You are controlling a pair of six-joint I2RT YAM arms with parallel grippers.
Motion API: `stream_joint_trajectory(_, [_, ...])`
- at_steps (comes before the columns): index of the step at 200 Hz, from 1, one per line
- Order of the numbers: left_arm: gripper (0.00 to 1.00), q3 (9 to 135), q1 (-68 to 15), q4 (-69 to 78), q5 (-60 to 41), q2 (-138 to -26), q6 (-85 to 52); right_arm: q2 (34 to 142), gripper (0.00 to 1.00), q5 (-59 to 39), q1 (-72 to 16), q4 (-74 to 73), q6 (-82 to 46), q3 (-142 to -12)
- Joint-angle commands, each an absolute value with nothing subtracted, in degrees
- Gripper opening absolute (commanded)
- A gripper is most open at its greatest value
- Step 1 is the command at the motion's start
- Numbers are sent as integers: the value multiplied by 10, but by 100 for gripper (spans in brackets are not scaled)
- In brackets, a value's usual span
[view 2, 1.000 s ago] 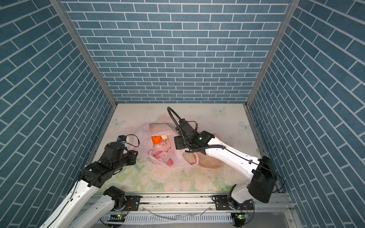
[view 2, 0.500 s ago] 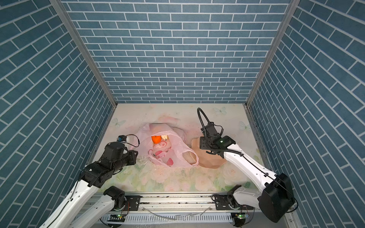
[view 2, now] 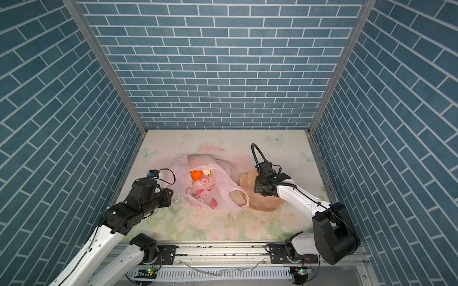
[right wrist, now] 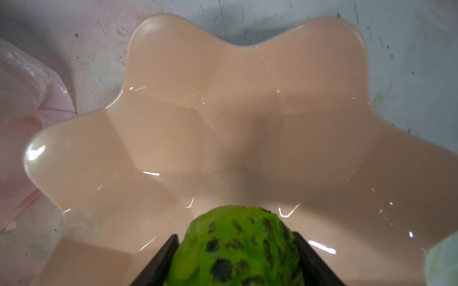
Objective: Take the fake fruits out of the plastic bag
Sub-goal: 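Lift the green custard apple out and lower it into the peach bowl, then release the custard apple and move the right gripper back over the bag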
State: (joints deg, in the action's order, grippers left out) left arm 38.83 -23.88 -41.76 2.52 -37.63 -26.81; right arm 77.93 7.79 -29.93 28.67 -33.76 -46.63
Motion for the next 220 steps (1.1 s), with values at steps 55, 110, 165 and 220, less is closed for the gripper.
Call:
stream_joint_trajectory(55, [28, 383, -237, -427, 28, -378, -271, 832, 42, 53, -287, 238, -359, -436])
stream_joint_trajectory(110, [28, 383, -237, -428, 28, -377, -271, 841, 59, 58, -286, 236, -358, -432])
stream_joint_trajectory(165, [28, 386, -238, -430, 27, -376, -271, 840, 71, 68, -286, 242, -354, -433])
stream_joint_trajectory(220, [27, 384, -238, -429, 27, -375, -271, 810, 79, 87, -286, 276, -346, -447])
